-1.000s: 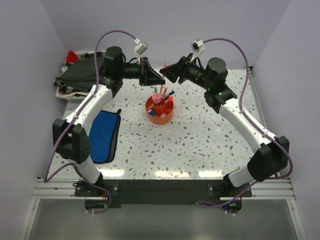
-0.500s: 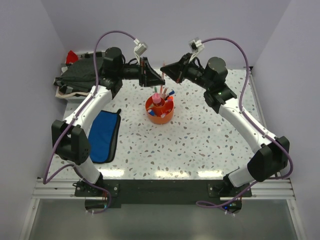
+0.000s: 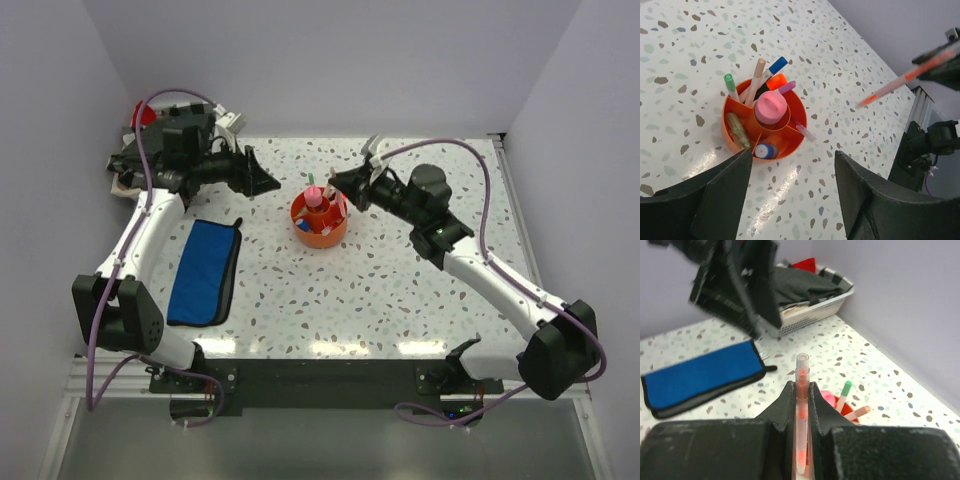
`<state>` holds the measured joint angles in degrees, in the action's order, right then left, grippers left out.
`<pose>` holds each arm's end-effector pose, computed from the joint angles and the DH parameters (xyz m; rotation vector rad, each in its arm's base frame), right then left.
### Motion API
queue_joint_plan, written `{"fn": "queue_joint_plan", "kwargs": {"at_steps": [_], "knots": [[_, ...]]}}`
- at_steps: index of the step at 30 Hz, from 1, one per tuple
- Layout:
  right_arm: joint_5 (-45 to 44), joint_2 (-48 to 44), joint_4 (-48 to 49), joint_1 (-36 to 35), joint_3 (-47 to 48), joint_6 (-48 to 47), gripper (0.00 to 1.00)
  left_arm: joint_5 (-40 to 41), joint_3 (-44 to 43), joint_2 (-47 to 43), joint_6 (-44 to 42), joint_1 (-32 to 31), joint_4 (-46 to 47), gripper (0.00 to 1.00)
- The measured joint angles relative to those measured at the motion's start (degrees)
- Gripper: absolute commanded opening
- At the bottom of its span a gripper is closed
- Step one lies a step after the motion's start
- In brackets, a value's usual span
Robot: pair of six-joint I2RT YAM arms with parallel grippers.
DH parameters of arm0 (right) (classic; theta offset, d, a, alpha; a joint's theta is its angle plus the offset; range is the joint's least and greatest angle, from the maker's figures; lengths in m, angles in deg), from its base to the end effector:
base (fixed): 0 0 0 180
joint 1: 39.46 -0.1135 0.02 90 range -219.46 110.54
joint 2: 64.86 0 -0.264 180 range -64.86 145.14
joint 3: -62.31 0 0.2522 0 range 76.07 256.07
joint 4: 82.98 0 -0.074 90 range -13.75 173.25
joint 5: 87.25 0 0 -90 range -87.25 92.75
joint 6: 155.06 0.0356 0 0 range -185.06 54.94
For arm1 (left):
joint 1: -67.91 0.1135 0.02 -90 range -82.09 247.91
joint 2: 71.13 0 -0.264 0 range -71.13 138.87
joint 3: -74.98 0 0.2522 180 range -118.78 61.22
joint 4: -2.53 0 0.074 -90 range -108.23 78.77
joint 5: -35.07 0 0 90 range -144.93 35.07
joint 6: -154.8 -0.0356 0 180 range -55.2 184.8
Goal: Sort the stationery into containers
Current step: Place the pen in the storage box.
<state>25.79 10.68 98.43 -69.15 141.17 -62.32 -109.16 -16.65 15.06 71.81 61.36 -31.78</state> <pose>0.2644 0.1668 0.3925 -0.6747 1.3860 0.7511 0.3311 -0.0671 0.3550 0.5777 1.9384 -1.1194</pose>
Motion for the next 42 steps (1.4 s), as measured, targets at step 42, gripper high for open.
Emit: {"fn": "queue_joint_plan", "kwargs": {"at_steps": [42], "knots": [[5.0,15.0,35.7,-7.2,-26.5,-35.6,0.35,6.3,2.8,2.3,-5.2,3.2,-5.0,0.72]]}}
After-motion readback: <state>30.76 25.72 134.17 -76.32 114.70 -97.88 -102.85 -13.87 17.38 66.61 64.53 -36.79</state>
